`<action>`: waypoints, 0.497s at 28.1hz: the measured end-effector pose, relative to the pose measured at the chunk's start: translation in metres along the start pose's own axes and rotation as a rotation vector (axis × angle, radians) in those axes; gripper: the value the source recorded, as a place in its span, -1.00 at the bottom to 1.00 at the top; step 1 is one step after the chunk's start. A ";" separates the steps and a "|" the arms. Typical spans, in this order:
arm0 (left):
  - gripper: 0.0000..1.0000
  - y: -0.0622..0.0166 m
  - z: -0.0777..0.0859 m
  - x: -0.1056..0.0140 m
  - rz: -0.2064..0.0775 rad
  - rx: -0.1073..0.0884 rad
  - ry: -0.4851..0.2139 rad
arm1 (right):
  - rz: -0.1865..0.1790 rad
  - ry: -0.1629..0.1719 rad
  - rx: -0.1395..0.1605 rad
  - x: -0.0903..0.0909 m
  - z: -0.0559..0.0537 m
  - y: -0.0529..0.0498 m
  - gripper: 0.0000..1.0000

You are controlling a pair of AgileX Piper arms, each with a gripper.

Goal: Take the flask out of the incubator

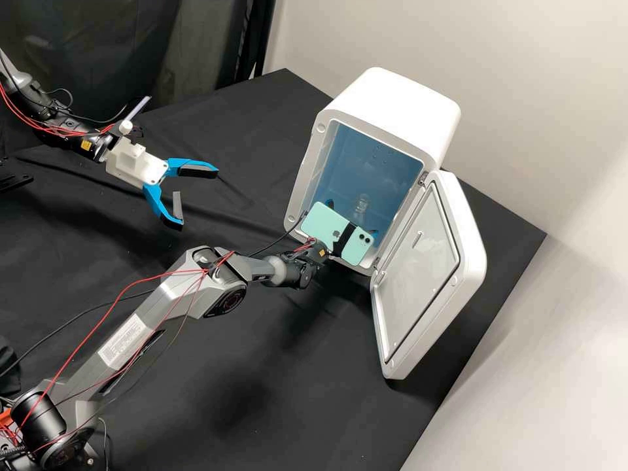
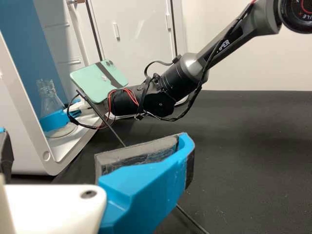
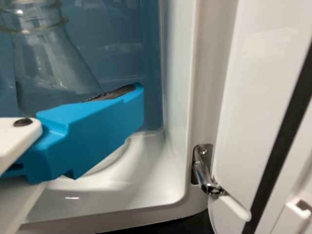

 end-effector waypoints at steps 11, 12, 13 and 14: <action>1.00 0.0000 0.000 0.000 0.000 0.000 0.000 | 0.000 0.000 0.000 0.000 0.000 0.000 -1.00; 1.00 0.0000 0.000 0.000 0.000 0.000 0.000 | 0.001 -0.001 0.000 0.000 0.000 0.000 -1.00; 1.00 0.0000 0.000 0.000 0.000 0.000 0.000 | 0.001 -0.001 0.000 0.000 0.000 0.000 -1.00; 1.00 0.0000 0.000 0.000 0.000 0.000 0.000 | 0.002 -0.002 0.000 0.000 0.001 0.001 -1.00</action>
